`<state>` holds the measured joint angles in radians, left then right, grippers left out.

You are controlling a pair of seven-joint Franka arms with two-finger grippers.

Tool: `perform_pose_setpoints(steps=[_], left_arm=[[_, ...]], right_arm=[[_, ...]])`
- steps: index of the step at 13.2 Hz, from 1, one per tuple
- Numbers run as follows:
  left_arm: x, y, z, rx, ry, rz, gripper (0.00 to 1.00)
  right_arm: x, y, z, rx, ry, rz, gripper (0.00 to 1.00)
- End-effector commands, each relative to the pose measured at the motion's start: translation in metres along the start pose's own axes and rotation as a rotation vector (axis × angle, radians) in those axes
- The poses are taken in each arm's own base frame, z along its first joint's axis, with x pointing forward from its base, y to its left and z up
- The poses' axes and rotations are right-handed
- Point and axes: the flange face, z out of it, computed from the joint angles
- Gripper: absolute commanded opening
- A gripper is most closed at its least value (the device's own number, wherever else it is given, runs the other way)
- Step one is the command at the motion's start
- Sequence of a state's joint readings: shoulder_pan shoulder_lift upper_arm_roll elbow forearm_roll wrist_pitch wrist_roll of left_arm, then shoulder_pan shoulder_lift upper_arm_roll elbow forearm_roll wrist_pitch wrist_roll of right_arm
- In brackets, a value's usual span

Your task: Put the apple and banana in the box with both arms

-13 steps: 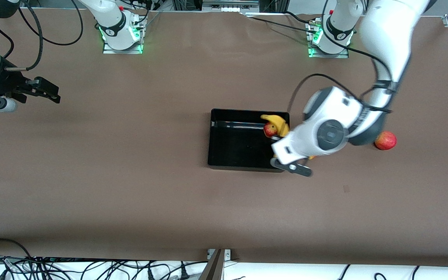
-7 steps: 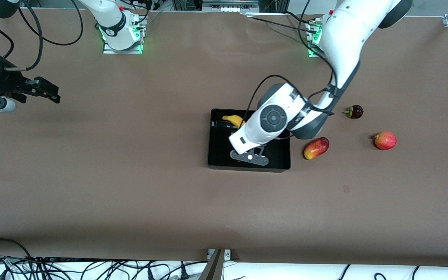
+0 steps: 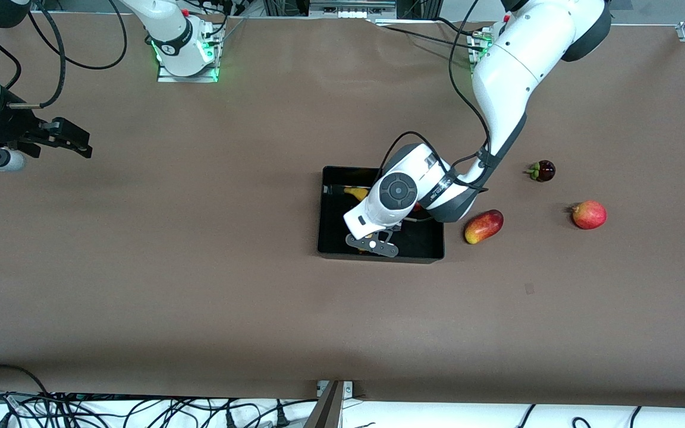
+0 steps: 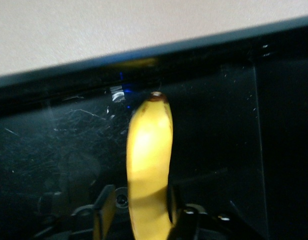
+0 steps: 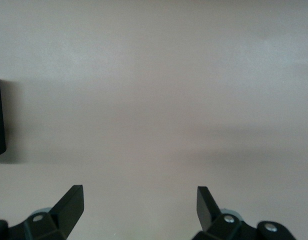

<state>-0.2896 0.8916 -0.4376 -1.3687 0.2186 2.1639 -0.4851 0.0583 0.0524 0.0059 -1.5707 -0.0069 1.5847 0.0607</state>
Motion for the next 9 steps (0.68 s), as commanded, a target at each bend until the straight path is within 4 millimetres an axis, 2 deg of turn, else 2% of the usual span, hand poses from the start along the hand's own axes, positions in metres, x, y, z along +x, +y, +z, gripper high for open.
perform_pose_setpoints(steps=[1,3,4,6,8,9], left_arm=[[0.009,-0.012,-0.051,0.011,0.06,-0.023,1.0],[0.005,-0.044,-0.134,0.069,0.046,-0.063,1.0],[0.001,-0.069,-0.168,0.099,0.027,-0.093,1.0],[-0.021,-0.103,-0.233,0.155,-0.008,-0.153,1.0],[-0.039,-0.143,-0.274,0.199,-0.055,-0.211,1.0],[-0.042,-0.165,-0.284,0.197,-0.078,-0.217,1.0]], right_arm=[[-0.006,0.002,-0.004,-0.016,0.01,-0.013,1.0],[-0.005,0.002,-0.004,-0.016,0.012,-0.014,1.0],[-0.005,0.002,-0.004,-0.017,0.012,-0.014,1.0],[-0.005,0.002,-0.004,-0.016,0.012,-0.015,1.0],[-0.005,0.002,-0.004,-0.017,0.012,-0.015,1.0],[-0.005,0.002,-0.004,-0.017,0.012,-0.014,1.0]])
